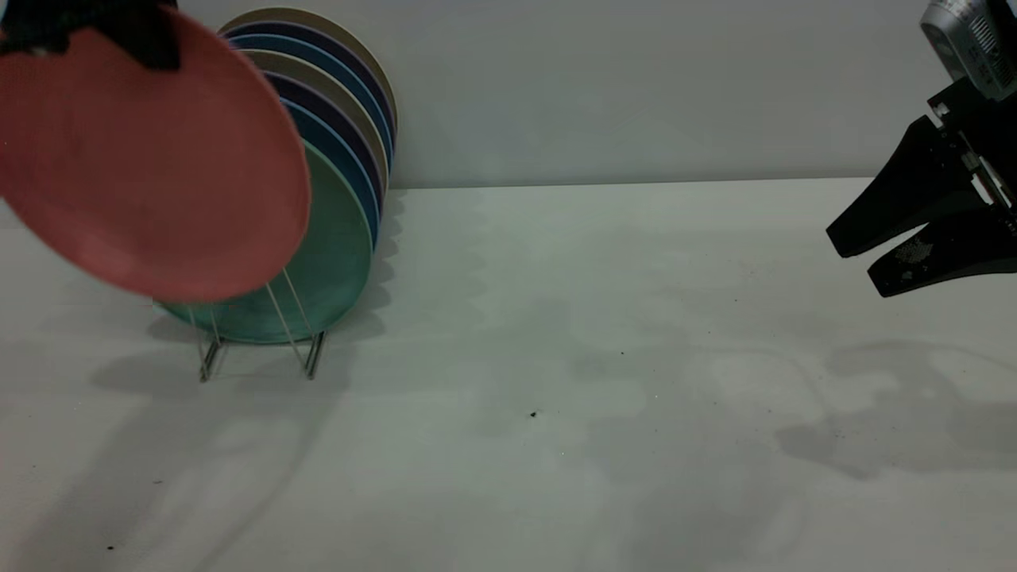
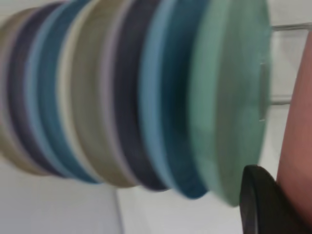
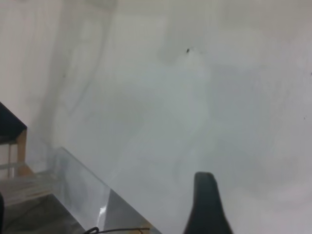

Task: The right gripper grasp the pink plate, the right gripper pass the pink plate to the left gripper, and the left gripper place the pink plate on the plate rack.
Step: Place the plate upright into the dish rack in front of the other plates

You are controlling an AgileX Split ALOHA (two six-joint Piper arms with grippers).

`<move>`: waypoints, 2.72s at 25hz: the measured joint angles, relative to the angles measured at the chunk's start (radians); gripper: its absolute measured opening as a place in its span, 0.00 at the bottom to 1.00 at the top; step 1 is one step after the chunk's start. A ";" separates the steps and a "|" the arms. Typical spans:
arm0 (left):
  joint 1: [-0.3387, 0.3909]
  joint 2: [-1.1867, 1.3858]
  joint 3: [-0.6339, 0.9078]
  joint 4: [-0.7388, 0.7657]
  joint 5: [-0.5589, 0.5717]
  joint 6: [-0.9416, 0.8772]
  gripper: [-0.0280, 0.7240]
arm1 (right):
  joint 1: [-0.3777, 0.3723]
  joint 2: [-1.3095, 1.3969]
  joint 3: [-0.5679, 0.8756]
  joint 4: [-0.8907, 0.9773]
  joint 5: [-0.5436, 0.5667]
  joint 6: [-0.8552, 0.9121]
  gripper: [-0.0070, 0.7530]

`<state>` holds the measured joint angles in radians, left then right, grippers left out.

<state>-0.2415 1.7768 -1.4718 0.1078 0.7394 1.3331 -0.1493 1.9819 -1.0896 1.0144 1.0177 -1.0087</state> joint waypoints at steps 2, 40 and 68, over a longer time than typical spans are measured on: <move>0.000 0.000 -0.035 0.001 0.010 -0.001 0.17 | 0.000 0.000 0.000 -0.004 -0.005 0.000 0.76; 0.000 0.155 -0.062 0.028 -0.032 -0.066 0.17 | 0.000 0.000 0.000 -0.026 -0.038 0.007 0.76; 0.000 0.084 -0.062 0.093 0.081 -0.204 0.66 | 0.000 0.000 0.000 -0.029 -0.043 0.035 0.76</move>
<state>-0.2415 1.8607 -1.5337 0.2008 0.8205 1.1290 -0.1493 1.9819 -1.0896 0.9853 0.9742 -0.9741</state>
